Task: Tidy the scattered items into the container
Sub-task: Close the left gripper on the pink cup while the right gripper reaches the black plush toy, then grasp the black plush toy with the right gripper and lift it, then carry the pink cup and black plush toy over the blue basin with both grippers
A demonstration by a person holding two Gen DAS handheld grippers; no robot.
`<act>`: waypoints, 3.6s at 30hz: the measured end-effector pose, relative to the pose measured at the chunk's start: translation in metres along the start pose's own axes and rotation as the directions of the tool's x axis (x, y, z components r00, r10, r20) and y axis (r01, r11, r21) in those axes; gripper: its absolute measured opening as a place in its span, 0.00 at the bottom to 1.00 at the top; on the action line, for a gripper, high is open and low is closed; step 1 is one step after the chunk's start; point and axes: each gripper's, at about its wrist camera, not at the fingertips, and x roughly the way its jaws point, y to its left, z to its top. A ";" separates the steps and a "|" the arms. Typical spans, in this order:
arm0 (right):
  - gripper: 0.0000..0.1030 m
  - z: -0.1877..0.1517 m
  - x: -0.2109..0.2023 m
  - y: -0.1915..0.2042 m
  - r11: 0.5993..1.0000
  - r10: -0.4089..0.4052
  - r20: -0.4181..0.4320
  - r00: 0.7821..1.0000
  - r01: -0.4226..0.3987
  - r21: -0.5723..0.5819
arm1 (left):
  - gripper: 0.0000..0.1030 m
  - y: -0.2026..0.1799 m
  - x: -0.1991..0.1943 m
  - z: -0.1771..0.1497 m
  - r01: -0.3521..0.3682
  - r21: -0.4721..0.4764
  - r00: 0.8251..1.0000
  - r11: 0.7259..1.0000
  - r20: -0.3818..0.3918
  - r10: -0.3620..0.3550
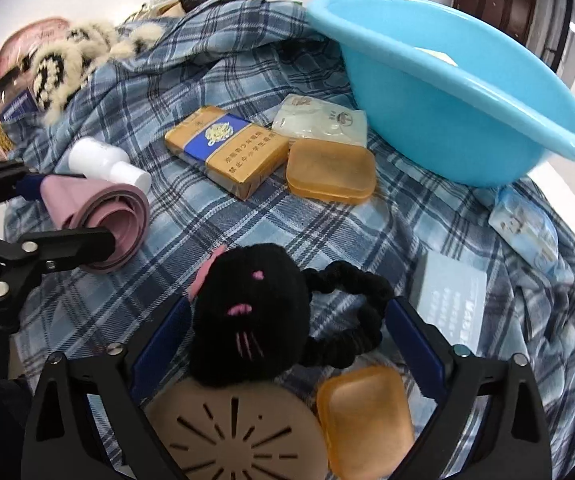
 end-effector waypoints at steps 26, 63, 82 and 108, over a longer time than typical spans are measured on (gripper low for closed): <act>0.34 -0.025 -0.080 -0.056 0.966 -0.125 0.173 0.977 0.080 0.248 | 0.67 -0.031 -0.019 0.020 0.020 0.064 0.997 0.998 0.076 -0.025; 0.35 -0.020 -0.189 -0.063 0.898 -0.351 0.451 0.820 0.158 0.411 | 0.67 -0.088 -0.096 0.079 0.008 0.106 0.889 0.994 0.455 -0.056; 0.35 -0.020 -0.242 -0.027 0.894 -0.435 0.596 0.674 0.243 0.377 | 0.67 -0.083 -0.145 0.077 -0.009 0.113 0.829 0.994 0.556 -0.056; 0.35 0.141 -0.140 -0.183 0.876 -0.408 0.517 0.752 0.163 0.455 | 0.66 -0.072 -0.009 0.290 0.020 0.055 0.817 0.998 0.575 -0.048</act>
